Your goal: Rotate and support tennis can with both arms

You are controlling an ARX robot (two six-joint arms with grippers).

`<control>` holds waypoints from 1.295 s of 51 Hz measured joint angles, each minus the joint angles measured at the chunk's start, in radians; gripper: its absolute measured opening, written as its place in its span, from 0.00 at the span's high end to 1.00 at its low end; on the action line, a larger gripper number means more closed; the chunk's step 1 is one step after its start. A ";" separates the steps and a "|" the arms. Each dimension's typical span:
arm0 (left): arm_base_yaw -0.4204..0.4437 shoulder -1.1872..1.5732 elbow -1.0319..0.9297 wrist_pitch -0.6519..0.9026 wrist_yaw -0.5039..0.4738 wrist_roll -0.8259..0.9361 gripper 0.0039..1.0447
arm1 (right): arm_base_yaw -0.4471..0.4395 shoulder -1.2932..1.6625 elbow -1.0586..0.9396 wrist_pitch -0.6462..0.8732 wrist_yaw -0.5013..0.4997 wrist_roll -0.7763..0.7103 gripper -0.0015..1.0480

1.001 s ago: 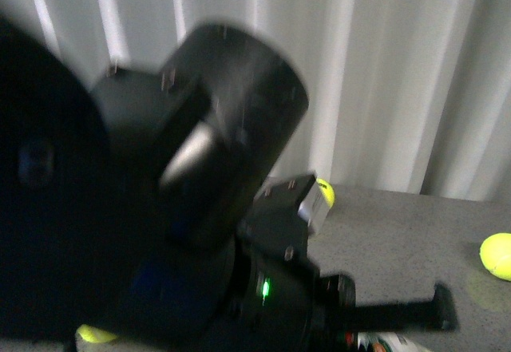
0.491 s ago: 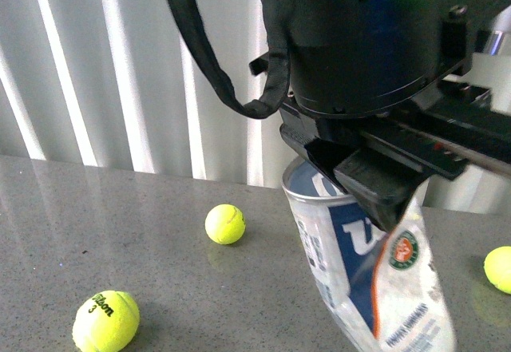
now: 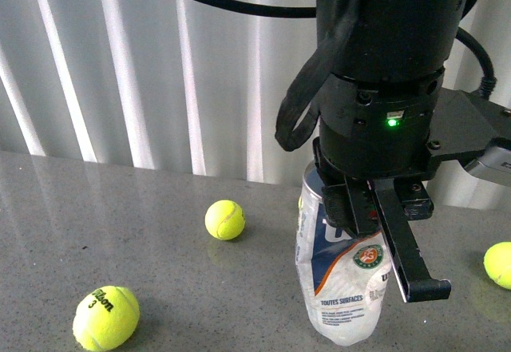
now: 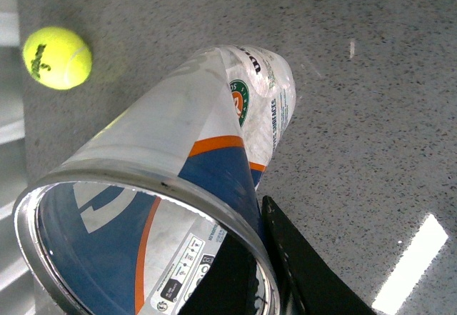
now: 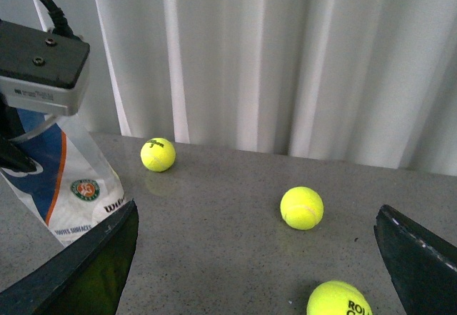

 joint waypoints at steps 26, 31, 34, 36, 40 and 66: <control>-0.031 0.089 0.127 -0.025 -0.007 0.131 0.97 | 0.000 0.000 0.000 0.000 0.000 0.000 0.07; -0.039 0.089 0.092 0.004 -0.007 0.143 0.97 | 0.000 0.000 0.000 0.000 0.000 0.000 0.07; -0.041 0.089 0.069 0.010 -0.007 0.149 0.97 | 0.000 0.000 0.000 0.000 0.000 0.000 0.07; -0.041 0.089 0.054 0.018 -0.008 0.153 0.97 | 0.000 0.000 0.000 0.000 0.000 0.000 0.07; -0.038 0.089 0.041 0.023 -0.011 0.158 0.97 | 0.000 0.000 0.000 0.000 0.000 0.000 0.07; -0.035 0.100 0.036 0.030 -0.023 0.182 0.97 | 0.000 0.000 0.000 0.000 0.000 0.000 0.07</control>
